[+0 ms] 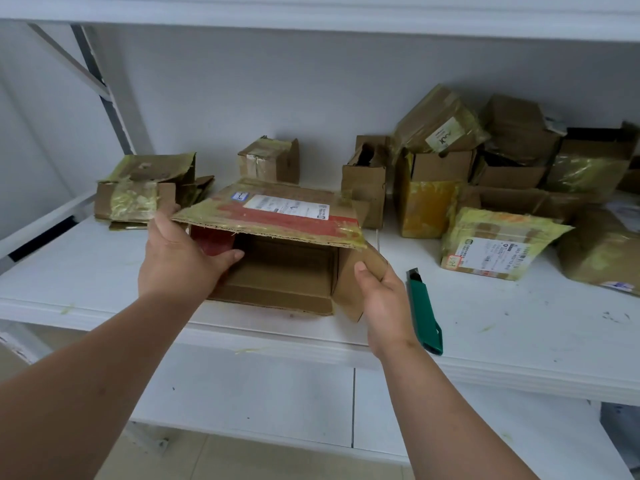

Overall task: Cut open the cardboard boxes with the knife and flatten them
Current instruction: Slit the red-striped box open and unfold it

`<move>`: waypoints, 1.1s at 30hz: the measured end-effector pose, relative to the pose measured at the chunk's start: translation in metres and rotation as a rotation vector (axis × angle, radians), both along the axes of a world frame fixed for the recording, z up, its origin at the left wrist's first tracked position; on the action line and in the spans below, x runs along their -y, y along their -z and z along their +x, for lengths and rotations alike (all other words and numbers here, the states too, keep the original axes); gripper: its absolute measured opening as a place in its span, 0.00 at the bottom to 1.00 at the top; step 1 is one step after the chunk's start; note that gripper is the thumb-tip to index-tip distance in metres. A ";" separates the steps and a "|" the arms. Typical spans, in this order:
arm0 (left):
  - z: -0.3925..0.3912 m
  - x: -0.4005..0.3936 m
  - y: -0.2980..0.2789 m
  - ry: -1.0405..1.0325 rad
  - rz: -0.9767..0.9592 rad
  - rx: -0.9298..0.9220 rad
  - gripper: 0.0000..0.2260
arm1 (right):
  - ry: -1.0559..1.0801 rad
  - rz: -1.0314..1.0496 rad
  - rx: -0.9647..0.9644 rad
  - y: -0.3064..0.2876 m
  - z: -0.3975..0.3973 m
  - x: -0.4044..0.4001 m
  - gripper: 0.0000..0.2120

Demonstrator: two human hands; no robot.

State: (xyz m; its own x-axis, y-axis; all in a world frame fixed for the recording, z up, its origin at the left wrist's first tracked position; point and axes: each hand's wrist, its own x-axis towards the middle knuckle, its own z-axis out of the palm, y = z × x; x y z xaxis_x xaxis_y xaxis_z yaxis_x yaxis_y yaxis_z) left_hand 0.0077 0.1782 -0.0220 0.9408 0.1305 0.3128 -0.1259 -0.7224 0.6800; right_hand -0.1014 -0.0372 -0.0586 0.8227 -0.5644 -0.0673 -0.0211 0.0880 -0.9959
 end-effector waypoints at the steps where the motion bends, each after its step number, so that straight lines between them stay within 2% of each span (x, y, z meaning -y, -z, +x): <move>1: 0.001 0.000 -0.002 -0.019 0.093 -0.002 0.47 | -0.003 0.014 -0.001 -0.002 0.000 0.000 0.09; 3: 0.003 -0.001 -0.007 -0.041 0.244 0.003 0.44 | -0.011 0.035 0.005 -0.004 0.001 0.002 0.06; 5: 0.004 -0.002 -0.012 -0.030 0.300 0.026 0.40 | -0.014 0.053 0.012 -0.006 0.001 0.002 0.07; 9: 0.004 -0.009 -0.021 0.112 0.239 0.033 0.30 | 0.017 0.078 0.018 -0.008 0.001 0.007 0.06; 13: 0.004 -0.032 -0.025 0.334 0.156 -0.118 0.31 | 0.087 0.085 0.050 -0.006 -0.002 0.015 0.07; 15: 0.007 -0.045 -0.024 0.353 -0.015 -0.242 0.29 | 0.059 0.015 0.028 -0.004 -0.005 0.016 0.11; 17: 0.006 -0.057 -0.023 0.359 -0.242 -0.447 0.30 | -0.032 -0.062 0.049 -0.004 -0.010 0.014 0.19; 20: -0.001 -0.072 -0.021 0.351 -0.402 -0.639 0.29 | -0.217 -0.227 0.017 -0.001 -0.019 0.008 0.29; 24: 0.003 -0.080 -0.019 0.290 -0.480 -0.705 0.17 | -0.310 -0.462 -0.058 0.008 -0.022 0.000 0.33; 28: 0.008 -0.078 -0.013 0.206 -0.471 -0.682 0.23 | -0.387 -0.712 -0.064 0.008 -0.018 -0.014 0.33; 30: 0.009 -0.076 -0.007 0.200 -0.480 -0.671 0.20 | -0.405 -0.837 -0.087 0.005 -0.018 -0.021 0.29; 33: 0.011 -0.081 0.004 0.169 -0.664 -0.686 0.13 | -0.450 -1.009 -0.178 -0.004 -0.019 -0.022 0.27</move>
